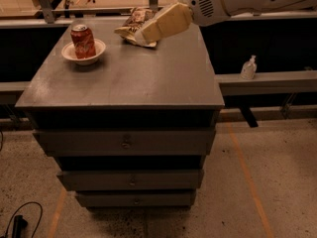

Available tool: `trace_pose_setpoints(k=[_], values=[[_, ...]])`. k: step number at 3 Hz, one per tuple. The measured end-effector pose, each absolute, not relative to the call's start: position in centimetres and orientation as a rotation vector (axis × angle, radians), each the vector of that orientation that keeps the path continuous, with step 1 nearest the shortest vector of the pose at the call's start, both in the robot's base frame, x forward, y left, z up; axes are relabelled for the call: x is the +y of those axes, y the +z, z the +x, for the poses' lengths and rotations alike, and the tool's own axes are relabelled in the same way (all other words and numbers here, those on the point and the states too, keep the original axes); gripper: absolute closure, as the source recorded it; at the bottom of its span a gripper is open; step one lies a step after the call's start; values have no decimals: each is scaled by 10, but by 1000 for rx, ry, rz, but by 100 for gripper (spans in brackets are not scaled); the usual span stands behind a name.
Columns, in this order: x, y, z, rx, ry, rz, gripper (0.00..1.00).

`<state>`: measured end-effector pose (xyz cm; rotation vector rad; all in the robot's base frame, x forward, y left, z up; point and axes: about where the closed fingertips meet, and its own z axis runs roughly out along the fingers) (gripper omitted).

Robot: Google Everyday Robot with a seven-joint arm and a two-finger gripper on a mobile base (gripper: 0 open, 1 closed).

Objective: Move coke can near brown chip bag

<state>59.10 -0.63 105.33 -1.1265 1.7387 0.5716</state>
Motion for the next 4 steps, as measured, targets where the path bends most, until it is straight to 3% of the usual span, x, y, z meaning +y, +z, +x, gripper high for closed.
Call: trace_pose_setpoints(k=[1,2,4], values=[[12,1038,589,1772,575,-1102,0],[54,971,616,1809,602,-1024,0],[113,923,697,1763,519,-904,0]])
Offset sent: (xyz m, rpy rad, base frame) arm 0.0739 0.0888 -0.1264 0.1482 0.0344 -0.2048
